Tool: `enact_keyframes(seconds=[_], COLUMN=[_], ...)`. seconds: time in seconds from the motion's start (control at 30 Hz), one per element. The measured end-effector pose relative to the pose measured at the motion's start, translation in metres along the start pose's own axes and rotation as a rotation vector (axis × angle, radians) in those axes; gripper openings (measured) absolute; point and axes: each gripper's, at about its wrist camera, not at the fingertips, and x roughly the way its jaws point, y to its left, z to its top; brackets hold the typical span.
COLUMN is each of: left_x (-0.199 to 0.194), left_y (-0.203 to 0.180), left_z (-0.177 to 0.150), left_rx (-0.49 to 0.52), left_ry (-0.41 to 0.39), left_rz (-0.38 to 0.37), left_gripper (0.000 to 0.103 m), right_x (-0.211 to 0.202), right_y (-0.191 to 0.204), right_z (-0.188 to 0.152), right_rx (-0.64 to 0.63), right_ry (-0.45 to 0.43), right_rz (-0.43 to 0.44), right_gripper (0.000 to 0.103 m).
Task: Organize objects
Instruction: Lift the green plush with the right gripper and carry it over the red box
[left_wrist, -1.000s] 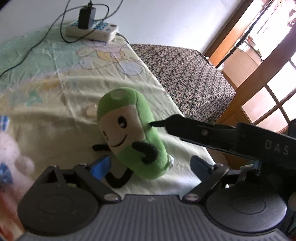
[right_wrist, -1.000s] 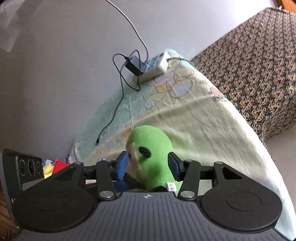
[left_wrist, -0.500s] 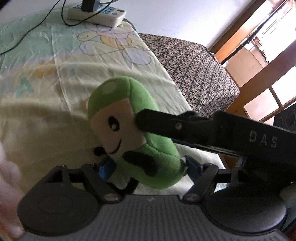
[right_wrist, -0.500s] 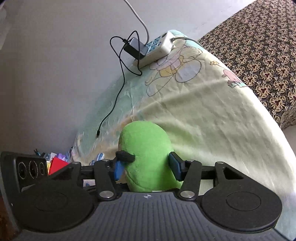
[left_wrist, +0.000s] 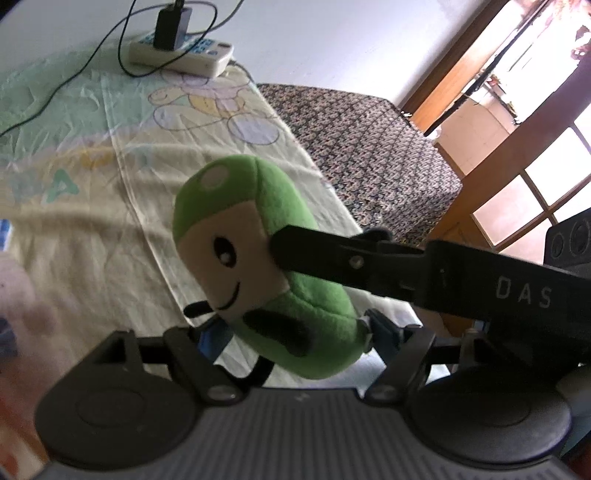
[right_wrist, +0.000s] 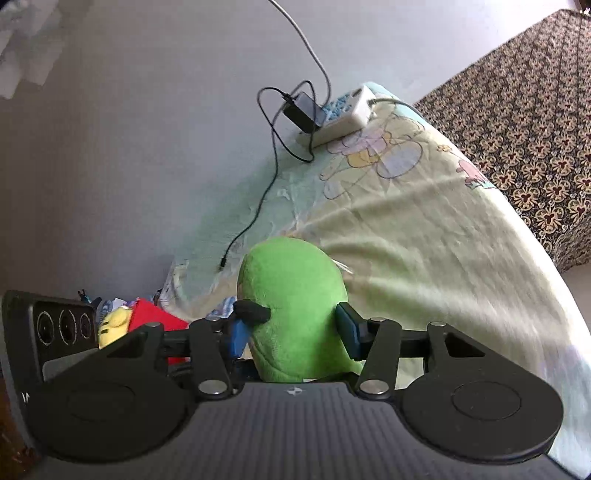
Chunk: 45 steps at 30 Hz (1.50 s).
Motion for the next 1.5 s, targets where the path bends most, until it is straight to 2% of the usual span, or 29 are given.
enact_keyframes(seconds=[0.3,0.57,0.97,1.3,1.5], left_x=[-0.047,-0.095,-0.195,-0.265,-0.293], left_y=[-0.014,-0.008,0.042,0.101,0.141], left_z=[-0.023,-0.047,-0.071,-0.090,-0.099], left_rx=[0.072,0.136,0.139,0.091,0.039], left_ry=[-0.075,-0.140,-0.283,-0.363,-0.386], left_rz=[0.003,0.039,0.081,0.133,0.187], left_gripper=[0.076,0.076,0.076,0.076,0.076], right_x=[-0.028,-0.029,-0.012,0.025,0.056], right_y=[0.039,0.078,0.158,0.222,0.250], right_z=[-0.023,-0.046,-0.076,-0.097,-0.113], right_rx=[-0.053,-0.062,-0.091,-0.132,-0.125], right_ry=[-0.051,-0.087,-0.152,-0.112,-0.070], right_rz=[0.038,0.104,0.256,0.330,0.359], right_gripper=[0.052,0.052,0.052,0.052,0.052])
